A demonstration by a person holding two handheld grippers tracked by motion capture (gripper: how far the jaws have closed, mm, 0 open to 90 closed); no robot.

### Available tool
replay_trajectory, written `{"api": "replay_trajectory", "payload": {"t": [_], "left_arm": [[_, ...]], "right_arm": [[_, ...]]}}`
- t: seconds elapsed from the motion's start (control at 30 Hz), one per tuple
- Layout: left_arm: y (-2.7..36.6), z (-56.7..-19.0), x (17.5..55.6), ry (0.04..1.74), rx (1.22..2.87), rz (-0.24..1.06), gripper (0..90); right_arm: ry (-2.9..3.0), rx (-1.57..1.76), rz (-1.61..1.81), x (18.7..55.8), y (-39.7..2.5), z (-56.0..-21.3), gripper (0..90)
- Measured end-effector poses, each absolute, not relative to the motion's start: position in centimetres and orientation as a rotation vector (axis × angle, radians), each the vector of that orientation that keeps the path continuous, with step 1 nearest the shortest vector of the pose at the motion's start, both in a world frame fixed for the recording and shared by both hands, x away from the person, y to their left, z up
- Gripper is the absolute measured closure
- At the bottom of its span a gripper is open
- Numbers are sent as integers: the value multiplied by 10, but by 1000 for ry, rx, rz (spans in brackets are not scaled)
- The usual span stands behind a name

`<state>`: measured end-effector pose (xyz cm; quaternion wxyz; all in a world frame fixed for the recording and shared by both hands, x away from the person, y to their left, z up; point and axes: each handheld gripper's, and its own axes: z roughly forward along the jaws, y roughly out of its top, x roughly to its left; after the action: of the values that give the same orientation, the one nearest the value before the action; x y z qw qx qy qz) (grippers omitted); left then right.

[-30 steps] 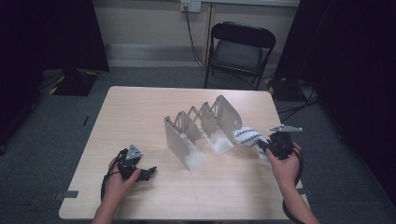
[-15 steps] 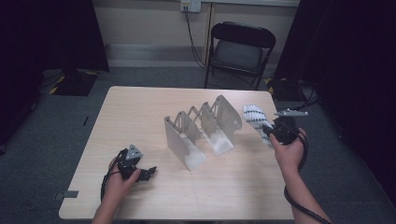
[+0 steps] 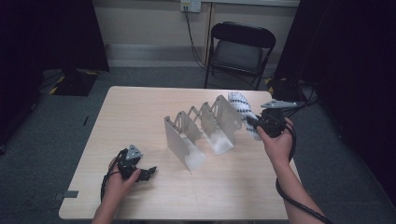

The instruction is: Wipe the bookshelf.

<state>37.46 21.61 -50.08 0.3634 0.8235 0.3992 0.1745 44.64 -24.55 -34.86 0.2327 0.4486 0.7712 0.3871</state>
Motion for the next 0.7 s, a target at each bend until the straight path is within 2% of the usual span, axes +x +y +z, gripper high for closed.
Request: {"api": "replay_trajectory", "payload": {"t": [0.43,0.67,0.7], "left_arm": [[216,-501,375,1028,2119,449,119],[216,-501,375,1028,2119,449,119],[216,-501,375,1026,2121,452,119]], "right_arm": [[2253,1189,1034,447,-235,-400,777],[2298,1225,999,447,-225,-437,776],[2314,1257,979,447,-225,-450,775]]}}
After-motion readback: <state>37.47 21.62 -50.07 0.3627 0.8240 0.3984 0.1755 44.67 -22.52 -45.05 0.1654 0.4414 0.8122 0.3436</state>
